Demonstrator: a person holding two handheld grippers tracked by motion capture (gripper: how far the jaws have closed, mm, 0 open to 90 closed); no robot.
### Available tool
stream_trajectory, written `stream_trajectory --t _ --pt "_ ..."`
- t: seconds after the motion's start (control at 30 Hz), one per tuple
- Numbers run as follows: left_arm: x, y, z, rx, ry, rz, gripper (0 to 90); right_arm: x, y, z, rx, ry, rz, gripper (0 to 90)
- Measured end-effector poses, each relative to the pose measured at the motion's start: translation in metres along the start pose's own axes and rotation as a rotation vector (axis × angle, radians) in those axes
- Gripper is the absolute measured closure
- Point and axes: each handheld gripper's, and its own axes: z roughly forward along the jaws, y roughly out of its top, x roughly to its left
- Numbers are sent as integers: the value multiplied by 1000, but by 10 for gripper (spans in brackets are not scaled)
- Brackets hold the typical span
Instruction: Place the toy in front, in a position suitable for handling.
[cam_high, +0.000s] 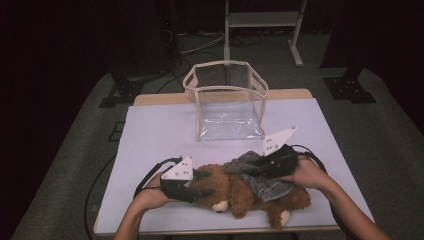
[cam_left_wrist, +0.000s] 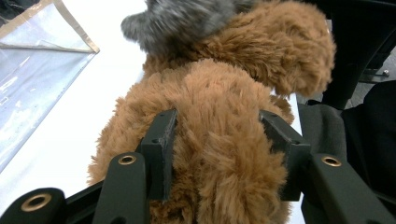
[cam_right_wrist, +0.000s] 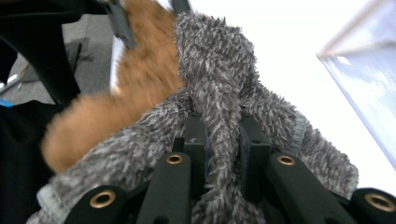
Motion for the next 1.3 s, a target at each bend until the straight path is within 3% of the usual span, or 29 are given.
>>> stream_trajectory --t 0.03,0.07,0.13,0.43,0.57,0.87,0.93,1.03,1.1,1.2,1.3 --pt "0 0 0 0 0 0 492 0 0 0 0 0 0 763" --pt "1 0 0 -9 -3 -8 478 -2 -12 -4 -24 10 43 763" --pt "4 2 1 -20 -5 -29 430 1 -17 -4 -36 4 46 764" --pt "10 13 11 -16 -14 -43 261 13 -24 -5 -41 -37 17 765" --pt "15 16 25 28 -27 -48 161 18 -25 -6 -42 -43 10 765" --pt "25 13 38 37 -62 -96 133 19 -35 -14 -40 -55 22 764" --pt "27 15 46 69 -69 -98 132 20 -40 -18 -42 -61 29 765" --pt "26 17 50 93 -76 -91 155 22 -43 -20 -43 -61 38 764" --pt "26 20 49 109 -57 -73 308 23 -46 -23 -43 -71 40 764" --pt "26 23 44 99 0 -16 464 22 -51 -27 -67 -75 71 761" --pt "30 28 43 91 57 9 533 16 -51 -28 -97 -87 95 756"
